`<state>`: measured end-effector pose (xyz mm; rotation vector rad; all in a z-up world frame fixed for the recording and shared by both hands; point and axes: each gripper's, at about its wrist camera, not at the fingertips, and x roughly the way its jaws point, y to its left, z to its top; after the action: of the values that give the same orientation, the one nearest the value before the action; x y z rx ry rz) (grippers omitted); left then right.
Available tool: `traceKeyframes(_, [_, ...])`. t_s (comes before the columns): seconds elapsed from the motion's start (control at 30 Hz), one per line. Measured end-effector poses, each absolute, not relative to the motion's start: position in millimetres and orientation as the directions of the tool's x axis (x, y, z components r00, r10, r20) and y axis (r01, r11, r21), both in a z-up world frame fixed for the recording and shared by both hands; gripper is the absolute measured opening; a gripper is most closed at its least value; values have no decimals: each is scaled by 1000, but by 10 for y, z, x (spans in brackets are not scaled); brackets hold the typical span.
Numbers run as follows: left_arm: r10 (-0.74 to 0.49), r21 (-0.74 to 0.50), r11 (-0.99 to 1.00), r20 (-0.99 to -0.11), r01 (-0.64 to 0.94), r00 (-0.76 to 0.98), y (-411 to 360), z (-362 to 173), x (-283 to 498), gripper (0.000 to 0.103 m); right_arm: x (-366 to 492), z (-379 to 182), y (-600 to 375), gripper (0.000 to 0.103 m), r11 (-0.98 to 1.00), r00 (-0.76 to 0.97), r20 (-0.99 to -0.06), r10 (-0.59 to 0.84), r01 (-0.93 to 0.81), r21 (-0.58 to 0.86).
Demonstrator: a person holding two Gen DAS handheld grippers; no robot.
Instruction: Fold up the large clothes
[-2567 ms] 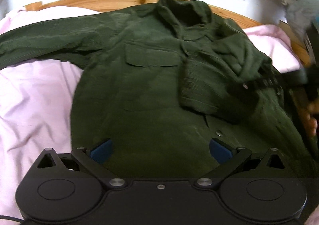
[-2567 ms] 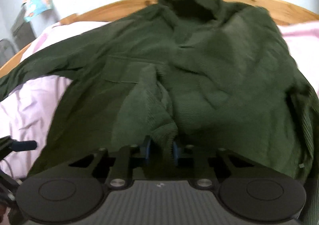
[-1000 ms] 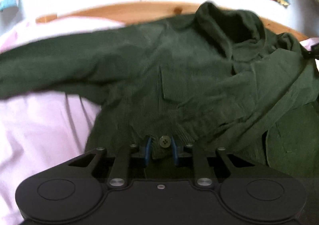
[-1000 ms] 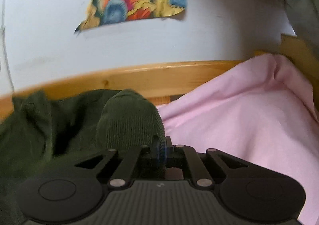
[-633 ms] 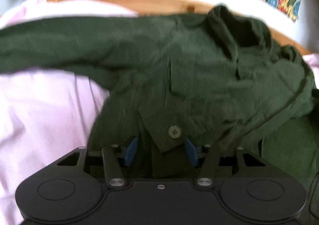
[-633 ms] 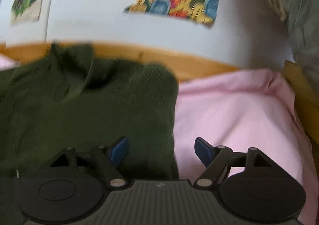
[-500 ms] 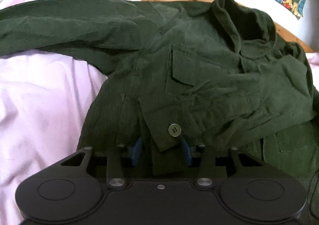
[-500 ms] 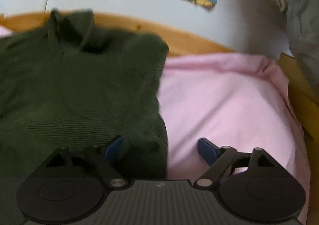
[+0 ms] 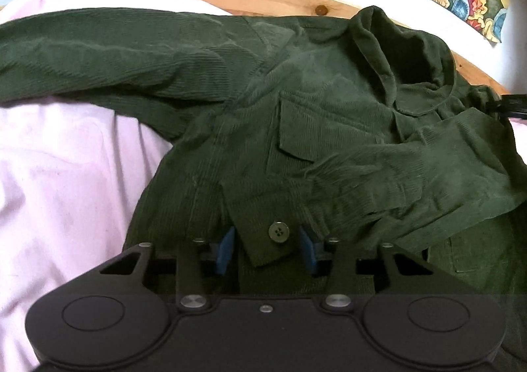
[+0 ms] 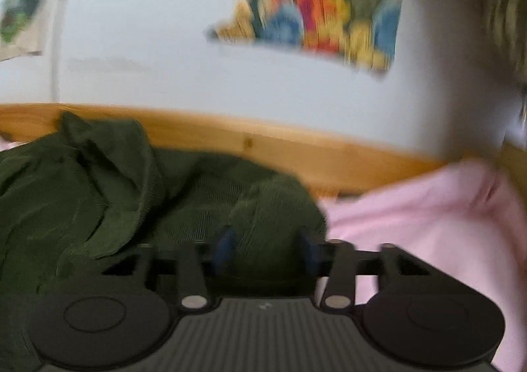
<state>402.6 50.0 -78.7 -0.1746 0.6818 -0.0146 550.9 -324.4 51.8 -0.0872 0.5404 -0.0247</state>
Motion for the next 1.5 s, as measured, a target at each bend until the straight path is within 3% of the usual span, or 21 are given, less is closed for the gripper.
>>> traceKeyframes(0.07, [-55, -133, 990, -627, -37, 777, 475, -802, 4024, 44, 5666, 471, -3252, 10, 995, 840, -534, -93, 53, -90])
traceKeyframes(0.1, [-49, -119, 992, -633, -34, 773, 471, -813, 4032, 40, 5701, 474, -3259, 6, 993, 844, -526, -105, 66, -93])
traceKeyframes(0.27, [-37, -82, 996, -654, -22, 756, 454, -862, 4054, 39, 5769, 636, -3365, 4, 986, 899, -408, -159, 125, -108])
traceKeyframes(0.4, [-26, -58, 998, -658, -16, 753, 417, -862, 4060, 39, 5913, 515, -3454, 5, 988, 882, -447, -148, 108, -113])
traceKeyframes(0.43, [-32, -72, 997, -657, -20, 753, 432, -851, 4054, 39, 5872, 525, -3504, 7, 992, 888, -443, -127, 101, -82])
traceKeyframes(0.47, [-43, -98, 995, -651, -28, 758, 466, -829, 4030, 41, 5816, 526, -3534, 17, 993, 896, -427, -118, 102, -59])
traceKeyframes(0.5, [-51, -118, 992, -645, -34, 763, 496, -809, 4010, 45, 5728, 535, -3554, 36, 994, 903, -415, -109, 103, -37])
traceKeyframes(0.57, [-67, -146, 989, -623, -32, 780, 537, -760, 3968, 53, 5492, 556, -3576, 57, 997, 918, -389, -77, 70, -31])
traceKeyframes(0.63, [-56, -133, 991, -603, -32, 796, 546, -717, 3940, 67, 5220, 508, -3506, 61, 994, 924, -376, -68, 29, -109])
traceKeyframes(0.7, [-44, -118, 992, -608, -36, 793, 532, -706, 3959, 69, 4912, 392, -3419, 71, 984, 925, -373, -71, 3, -180])
traceKeyframes(0.87, [-30, -111, 992, -657, -56, 753, 525, -748, 4027, 70, 4571, -53, -3291, 73, 933, 894, -415, -168, 8, -361])
traceKeyframes(0.93, [-36, -128, 990, -666, -67, 745, 538, -713, 4006, 73, 4585, -195, -3313, 73, 935, 873, -449, -190, 22, -353])
traceKeyframes(1.07, [-28, -126, 990, -646, -71, 763, 579, -549, 3886, 86, 4553, -151, -3256, 76, 945, 889, -418, -186, 45, -323])
traceKeyframes(1.2, [-9, -109, 991, -631, -77, 776, 662, -374, 3773, 103, 4287, -48, -3001, 93, 957, 923, -366, -118, 7, -291])
traceKeyframes(1.37, [51, -68, 991, -615, -118, 787, 829, -170, 3630, 102, 3782, 74, -2477, 103, 972, 943, -332, 9, -87, -220])
traceKeyframes(1.5, [136, -36, 980, -592, -194, 794, 1072, -52, 3445, 102, 3302, 156, -2102, 103, 970, 928, -341, 150, -205, -130])
